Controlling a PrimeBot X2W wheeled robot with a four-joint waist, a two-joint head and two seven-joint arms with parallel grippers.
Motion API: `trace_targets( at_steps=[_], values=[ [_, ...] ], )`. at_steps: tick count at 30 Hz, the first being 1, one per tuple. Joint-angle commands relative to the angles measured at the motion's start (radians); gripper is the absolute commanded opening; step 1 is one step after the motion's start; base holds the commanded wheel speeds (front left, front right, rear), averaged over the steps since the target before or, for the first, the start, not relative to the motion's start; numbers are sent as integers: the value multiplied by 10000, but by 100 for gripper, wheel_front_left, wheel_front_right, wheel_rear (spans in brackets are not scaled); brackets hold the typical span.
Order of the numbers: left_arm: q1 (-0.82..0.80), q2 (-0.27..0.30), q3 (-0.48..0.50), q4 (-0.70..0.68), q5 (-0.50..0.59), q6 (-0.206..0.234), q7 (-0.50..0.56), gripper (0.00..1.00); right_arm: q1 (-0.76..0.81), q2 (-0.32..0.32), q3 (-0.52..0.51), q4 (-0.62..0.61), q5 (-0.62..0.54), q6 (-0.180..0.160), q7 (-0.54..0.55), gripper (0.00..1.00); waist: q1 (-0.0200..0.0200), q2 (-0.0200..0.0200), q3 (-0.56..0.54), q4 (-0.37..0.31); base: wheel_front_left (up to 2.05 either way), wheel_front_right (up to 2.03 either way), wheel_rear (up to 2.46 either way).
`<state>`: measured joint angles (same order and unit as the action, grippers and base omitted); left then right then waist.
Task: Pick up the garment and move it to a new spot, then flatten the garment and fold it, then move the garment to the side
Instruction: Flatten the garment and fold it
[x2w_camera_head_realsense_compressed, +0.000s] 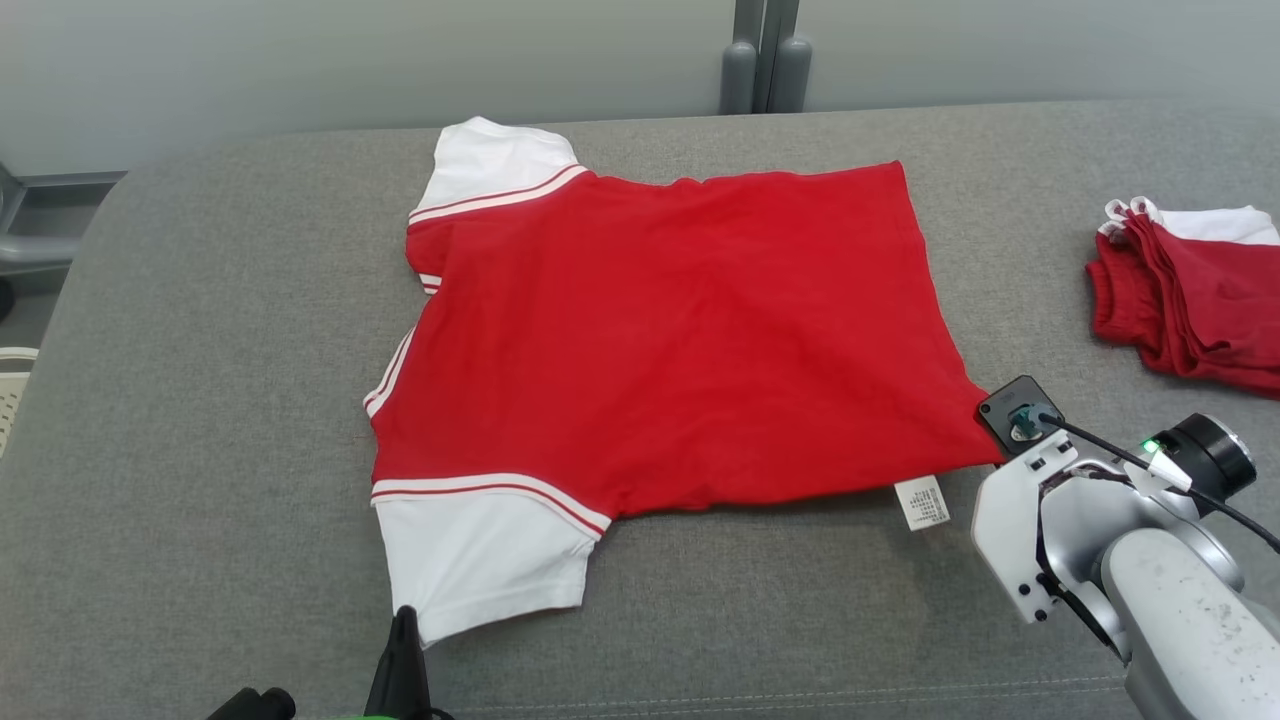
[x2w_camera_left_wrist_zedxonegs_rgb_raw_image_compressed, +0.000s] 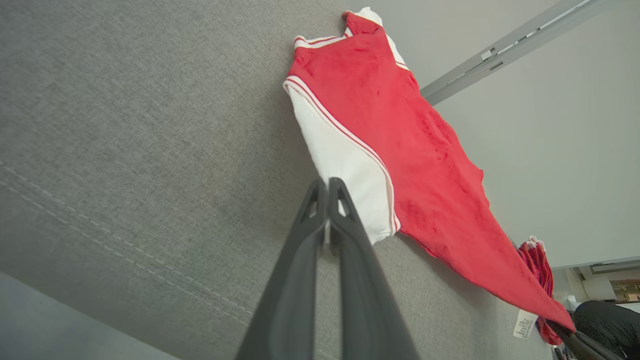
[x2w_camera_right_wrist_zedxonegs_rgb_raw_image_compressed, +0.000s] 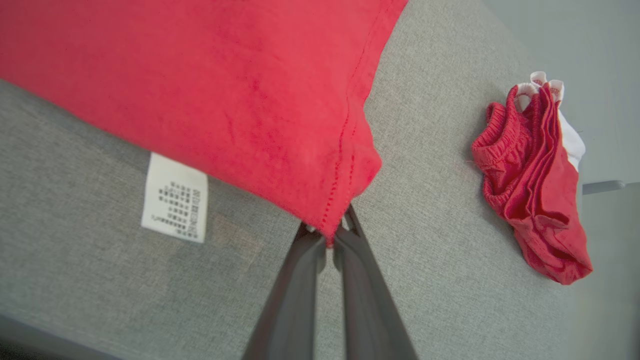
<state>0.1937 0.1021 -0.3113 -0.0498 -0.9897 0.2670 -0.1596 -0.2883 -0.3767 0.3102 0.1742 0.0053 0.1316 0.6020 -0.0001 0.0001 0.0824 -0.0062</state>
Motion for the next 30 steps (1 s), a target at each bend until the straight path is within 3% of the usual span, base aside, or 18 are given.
trace_targets(
  at_steps=[1,11,14,21,30],
  values=[
    [169,81,40,-107,8,73,8,0,130,-59,6,36,-22,-16,-47,0,1,-1,-30,14,0,0,0],
    [1433,705,-136,-1755,249,940,647,0,685,-172,291,-4,405,-16,470,0,1,-1,-156,149,0,0,0],
    [1388,808,-179,-2115,285,960,758,0,804,-142,172,-293,582,-16,456,0,1,-1,-131,193,0,0,0],
    [-1320,739,-337,-1489,618,428,1038,0,36,289,-198,-423,451,-16,-97,0,1,-1,238,181,0,0,0],
    [-4990,204,-388,1438,986,-78,951,0,-1122,972,-384,948,541,-16,-351,0,1,-1,886,102,0,0,0]
  ],
)
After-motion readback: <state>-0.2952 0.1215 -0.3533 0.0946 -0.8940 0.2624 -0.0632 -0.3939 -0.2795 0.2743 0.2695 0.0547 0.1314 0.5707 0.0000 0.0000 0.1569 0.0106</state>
